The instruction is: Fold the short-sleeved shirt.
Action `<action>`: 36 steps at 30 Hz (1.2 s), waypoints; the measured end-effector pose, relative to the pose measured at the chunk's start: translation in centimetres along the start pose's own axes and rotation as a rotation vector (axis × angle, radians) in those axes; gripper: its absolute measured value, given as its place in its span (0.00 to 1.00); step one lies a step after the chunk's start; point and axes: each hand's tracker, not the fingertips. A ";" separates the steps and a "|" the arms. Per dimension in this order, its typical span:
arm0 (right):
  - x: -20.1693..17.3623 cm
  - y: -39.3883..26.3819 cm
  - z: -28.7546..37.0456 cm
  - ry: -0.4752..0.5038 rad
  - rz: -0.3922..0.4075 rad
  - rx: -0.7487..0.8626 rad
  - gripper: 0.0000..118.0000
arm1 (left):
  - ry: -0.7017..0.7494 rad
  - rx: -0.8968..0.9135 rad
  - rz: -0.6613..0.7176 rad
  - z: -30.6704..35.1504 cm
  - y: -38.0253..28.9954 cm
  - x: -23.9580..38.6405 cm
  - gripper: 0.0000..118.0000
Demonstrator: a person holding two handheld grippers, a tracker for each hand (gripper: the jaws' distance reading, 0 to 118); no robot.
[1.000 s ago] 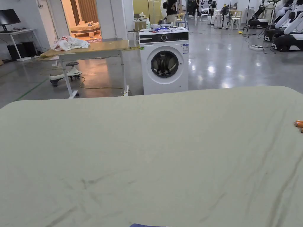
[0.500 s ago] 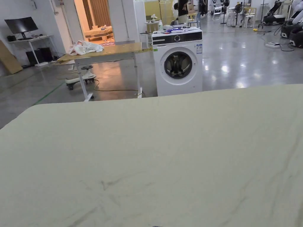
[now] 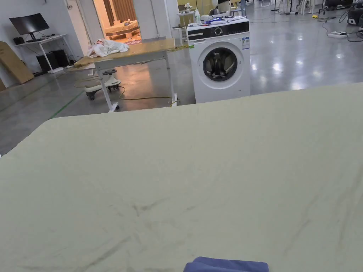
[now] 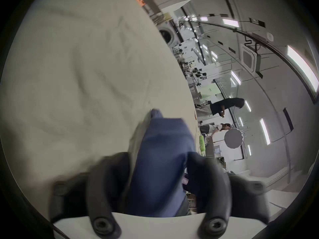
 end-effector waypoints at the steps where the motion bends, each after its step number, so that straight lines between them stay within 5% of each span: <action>1: 0.0 -0.1 0.0 0.003 -0.015 0.000 0.00 | 0.002 0.005 -0.031 -0.7 -0.4 0.1 0.33; 4: 0.2 -0.6 -0.1 0.008 -0.050 0.020 0.00 | 0.028 0.015 -0.060 -0.6 -0.7 0.1 0.20; 11: -0.7 -1.9 2.4 0.011 -0.096 0.173 0.00 | 0.057 0.031 -0.094 0.9 -0.4 2.7 0.16; 14: -0.9 -2.5 5.0 0.165 -0.190 0.225 0.00 | -0.086 0.125 -0.082 4.9 1.4 4.4 0.16; 19: -0.4 -3.0 7.2 0.136 -0.189 0.222 0.00 | 0.157 0.274 -0.217 16.0 6.9 4.2 0.16; 24: 0.5 -5.0 8.4 0.140 -0.313 0.203 0.00 | 0.441 0.440 -0.082 26.2 12.1 -0.8 0.16; 27: 0.1 -5.7 8.2 0.127 -0.290 0.177 0.00 | 0.556 0.484 -0.079 28.5 14.1 -2.0 0.17; 29: -0.2 -5.7 8.1 0.068 -0.229 0.168 0.00 | 0.559 0.518 -0.045 28.8 14.7 -2.5 0.25; 32: -0.4 -5.4 9.0 0.073 -0.220 0.195 0.00 | 0.752 0.621 -0.045 29.0 15.3 -1.4 0.68; 34: -0.2 -5.0 9.8 0.076 -0.206 0.229 0.00 | 0.965 0.629 -0.077 28.6 15.1 1.0 0.71; 36: 0.0 -4.1 10.5 0.023 -0.160 0.257 0.00 | 0.968 0.617 -0.309 27.4 13.0 4.7 0.71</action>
